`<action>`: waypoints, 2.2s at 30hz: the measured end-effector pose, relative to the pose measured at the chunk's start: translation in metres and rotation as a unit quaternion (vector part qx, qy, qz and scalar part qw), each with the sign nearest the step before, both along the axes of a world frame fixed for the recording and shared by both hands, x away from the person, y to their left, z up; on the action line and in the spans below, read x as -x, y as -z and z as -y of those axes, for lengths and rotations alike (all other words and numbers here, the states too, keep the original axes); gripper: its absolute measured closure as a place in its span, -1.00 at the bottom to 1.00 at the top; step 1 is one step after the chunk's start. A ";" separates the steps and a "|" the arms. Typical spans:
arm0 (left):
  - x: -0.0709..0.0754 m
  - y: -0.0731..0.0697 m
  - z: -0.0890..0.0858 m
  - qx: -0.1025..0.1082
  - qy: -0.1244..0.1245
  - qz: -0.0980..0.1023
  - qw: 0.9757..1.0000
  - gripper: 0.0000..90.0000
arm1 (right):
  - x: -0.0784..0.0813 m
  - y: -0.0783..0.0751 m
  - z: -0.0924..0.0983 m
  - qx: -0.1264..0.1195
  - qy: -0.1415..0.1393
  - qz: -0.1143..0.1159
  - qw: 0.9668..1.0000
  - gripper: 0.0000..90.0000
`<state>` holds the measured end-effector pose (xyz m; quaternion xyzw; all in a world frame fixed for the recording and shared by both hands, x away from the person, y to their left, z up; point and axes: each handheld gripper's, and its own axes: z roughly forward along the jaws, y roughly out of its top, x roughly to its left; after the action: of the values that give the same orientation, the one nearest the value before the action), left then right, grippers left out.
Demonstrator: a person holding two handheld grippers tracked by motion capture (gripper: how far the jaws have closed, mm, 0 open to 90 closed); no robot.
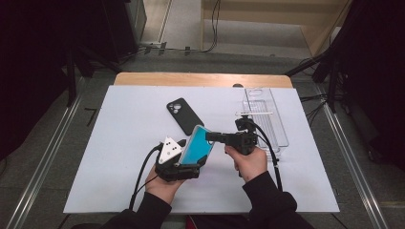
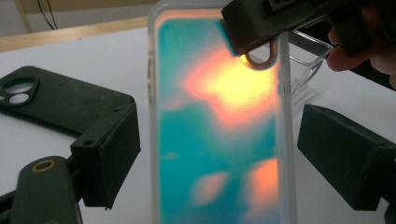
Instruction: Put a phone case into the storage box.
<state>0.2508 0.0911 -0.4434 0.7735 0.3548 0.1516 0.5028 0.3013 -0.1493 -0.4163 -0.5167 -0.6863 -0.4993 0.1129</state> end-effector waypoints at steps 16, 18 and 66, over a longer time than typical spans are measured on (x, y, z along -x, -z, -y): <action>-0.017 -0.012 -0.013 0.016 0.036 -0.099 0.994 -0.69 | 0.008 -0.005 -0.003 0.113 -0.020 0.097 0.989 0.71; -0.018 -0.014 -0.014 0.016 0.042 -0.107 0.993 -0.63 | 0.008 -0.005 -0.001 0.114 -0.026 0.105 0.988 0.71; -0.042 -0.025 -0.027 0.010 0.243 -0.154 0.958 -0.05 | 0.015 -0.016 -0.003 0.044 -0.280 0.201 0.938 0.71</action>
<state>0.2933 0.1181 -0.4187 0.8455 0.2309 -0.0994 0.4711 0.2861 -0.1461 -0.4001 -0.1968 -0.8330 -0.5101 0.0850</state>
